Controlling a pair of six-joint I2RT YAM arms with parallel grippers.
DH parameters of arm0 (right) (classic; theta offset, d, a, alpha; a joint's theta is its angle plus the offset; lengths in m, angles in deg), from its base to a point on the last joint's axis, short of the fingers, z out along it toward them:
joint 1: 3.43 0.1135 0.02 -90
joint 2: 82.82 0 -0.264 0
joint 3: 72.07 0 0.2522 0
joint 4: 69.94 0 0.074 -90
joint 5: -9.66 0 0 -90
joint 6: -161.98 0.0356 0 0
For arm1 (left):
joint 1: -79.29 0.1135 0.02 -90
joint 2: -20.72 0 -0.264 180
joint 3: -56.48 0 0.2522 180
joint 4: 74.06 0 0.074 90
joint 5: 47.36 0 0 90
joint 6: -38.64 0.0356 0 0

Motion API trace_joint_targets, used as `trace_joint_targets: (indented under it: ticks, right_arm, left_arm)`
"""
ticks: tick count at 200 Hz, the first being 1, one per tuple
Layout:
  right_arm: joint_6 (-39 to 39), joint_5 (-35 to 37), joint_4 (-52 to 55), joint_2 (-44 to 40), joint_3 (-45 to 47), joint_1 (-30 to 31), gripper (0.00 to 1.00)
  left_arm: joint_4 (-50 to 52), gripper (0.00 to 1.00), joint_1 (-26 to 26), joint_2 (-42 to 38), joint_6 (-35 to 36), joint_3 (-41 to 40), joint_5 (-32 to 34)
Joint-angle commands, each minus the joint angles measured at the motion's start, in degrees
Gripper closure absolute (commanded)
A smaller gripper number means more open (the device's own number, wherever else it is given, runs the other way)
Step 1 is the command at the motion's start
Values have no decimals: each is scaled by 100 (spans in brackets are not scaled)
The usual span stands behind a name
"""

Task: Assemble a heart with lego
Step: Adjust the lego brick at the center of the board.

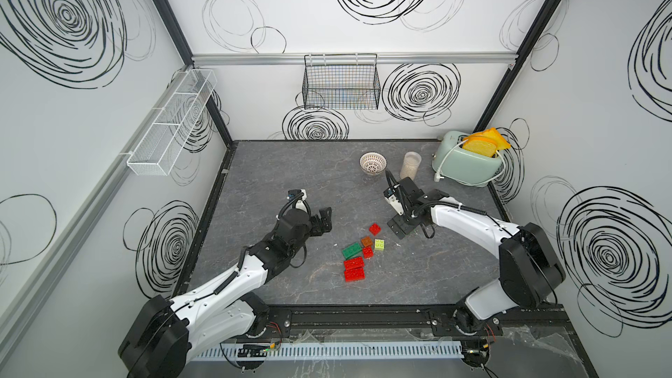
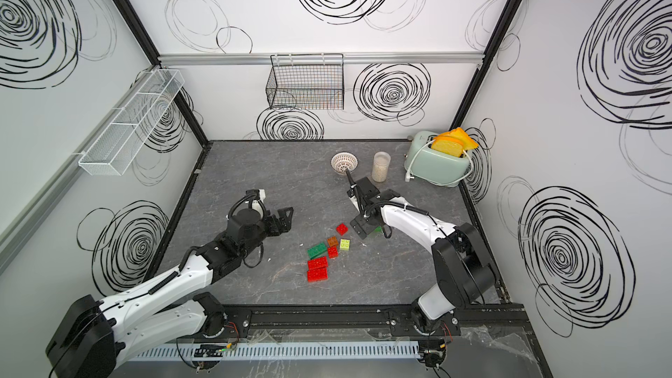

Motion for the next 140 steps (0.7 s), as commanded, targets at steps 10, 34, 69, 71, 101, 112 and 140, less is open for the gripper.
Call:
trace_joint_targets:
  ticks: [10,34,69,71,101,112,140]
  right_arm:
    - [-799,10,351,145,-3,-31,1]
    - [-1261,-71,50,132,192,-207,1]
    - [-1864,-442,-428,338,214,-468,1]
    - [-1897,-449,-440,372,201,-478,1]
    - [-2135,-649,-615,762,29,-604,0]
    - [-2225,-764,-686,861,27,-635,2]
    - [-2251,-848,-743,1007,30,-654,13]
  left_arm:
    - [-234,3,18,10,-88,-10,-51]
    - [-204,3,14,48,-89,37,-52]
    - [-127,3,9,42,-89,73,-34]
    - [-121,3,9,38,-89,80,-34]
    - [7,3,9,-35,-80,64,78]
    - [28,3,9,-65,-71,55,108]
    - [73,3,18,-106,-62,60,182]
